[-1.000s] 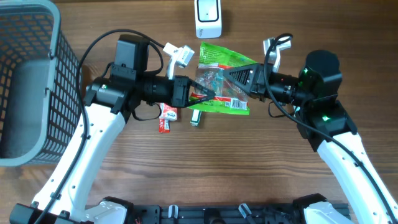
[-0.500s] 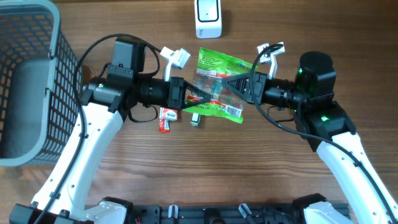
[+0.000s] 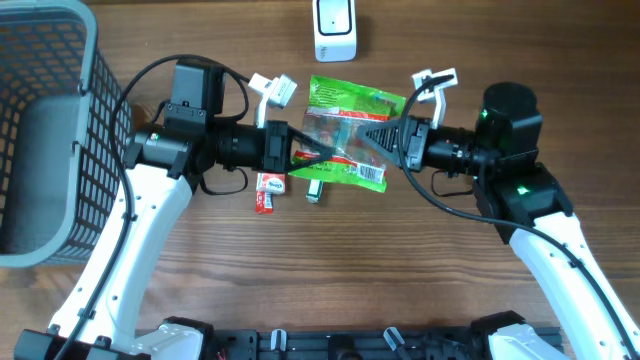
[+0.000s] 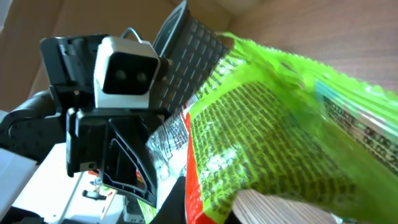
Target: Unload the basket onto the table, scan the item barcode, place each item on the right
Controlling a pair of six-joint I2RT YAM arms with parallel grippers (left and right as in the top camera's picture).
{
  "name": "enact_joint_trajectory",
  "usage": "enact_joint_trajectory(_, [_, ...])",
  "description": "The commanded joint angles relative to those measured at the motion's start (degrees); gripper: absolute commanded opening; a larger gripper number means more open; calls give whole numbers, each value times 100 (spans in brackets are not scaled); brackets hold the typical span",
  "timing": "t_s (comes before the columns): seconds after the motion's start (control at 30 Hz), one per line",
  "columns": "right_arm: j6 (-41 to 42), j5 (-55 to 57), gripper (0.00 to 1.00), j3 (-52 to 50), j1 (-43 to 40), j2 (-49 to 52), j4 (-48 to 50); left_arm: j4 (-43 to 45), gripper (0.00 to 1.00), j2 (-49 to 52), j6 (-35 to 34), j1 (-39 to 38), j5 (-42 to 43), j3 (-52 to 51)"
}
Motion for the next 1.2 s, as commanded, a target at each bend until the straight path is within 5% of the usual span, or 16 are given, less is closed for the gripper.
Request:
enact_joint_trajectory(0.0, [22, -170, 4, 26, -48, -20, 122, -22, 4, 4, 162, 52, 46, 39])
enact_joint_trajectory(0.23, [2, -4, 7, 26, -48, -20, 763, -280, 4, 4, 372, 46, 48, 39])
enact_joint_trajectory(0.33, [7, 293, 27, 26, -48, -20, 892, -468, 4, 4, 483, 48, 46, 39])
enact_joint_trajectory(0.43, [2, 505, 34, 26, -48, 13, 887, -522, 4, 4, 551, 46, 50, 39])
enact_joint_trajectory(0.9, [-17, 973, 39, 26, -48, 660, 909, -898, 4, 4, 1202, -131, 48, 39])
enact_joint_trajectory(1.07, [-824, 1283, 70, 26, -55, 704, -446, -828, 4, 7, 1200, -269, -170, 39])
enact_joint_trajectory(1.17, [-590, 901, 77, 26, -323, 693, -1178, -579, 4, 4, 1115, -251, -168, 39])
